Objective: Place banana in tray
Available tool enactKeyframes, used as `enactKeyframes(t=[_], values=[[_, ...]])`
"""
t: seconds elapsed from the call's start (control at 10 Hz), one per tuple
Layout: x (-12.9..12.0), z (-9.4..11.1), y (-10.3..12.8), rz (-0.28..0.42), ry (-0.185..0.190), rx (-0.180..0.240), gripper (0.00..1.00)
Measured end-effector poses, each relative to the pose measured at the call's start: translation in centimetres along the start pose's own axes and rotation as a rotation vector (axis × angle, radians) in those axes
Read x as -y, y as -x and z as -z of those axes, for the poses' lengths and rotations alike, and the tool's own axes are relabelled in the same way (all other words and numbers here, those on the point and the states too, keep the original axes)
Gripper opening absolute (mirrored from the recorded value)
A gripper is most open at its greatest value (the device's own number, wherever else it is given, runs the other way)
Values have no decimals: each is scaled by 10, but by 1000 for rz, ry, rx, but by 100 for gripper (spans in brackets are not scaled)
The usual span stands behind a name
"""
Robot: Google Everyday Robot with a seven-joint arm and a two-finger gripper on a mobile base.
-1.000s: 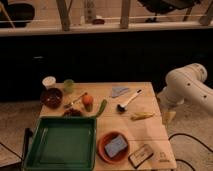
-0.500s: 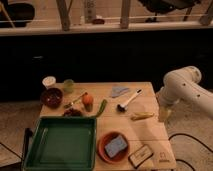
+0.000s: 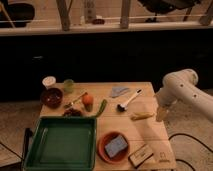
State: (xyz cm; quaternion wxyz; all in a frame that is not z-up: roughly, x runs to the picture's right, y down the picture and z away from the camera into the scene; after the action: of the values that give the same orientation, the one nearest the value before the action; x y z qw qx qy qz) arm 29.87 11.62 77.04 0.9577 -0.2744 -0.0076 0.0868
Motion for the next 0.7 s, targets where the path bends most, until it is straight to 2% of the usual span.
enactKeyframes(t=[0.7], values=[[5, -39, -8, -74, 18, 55, 80]])
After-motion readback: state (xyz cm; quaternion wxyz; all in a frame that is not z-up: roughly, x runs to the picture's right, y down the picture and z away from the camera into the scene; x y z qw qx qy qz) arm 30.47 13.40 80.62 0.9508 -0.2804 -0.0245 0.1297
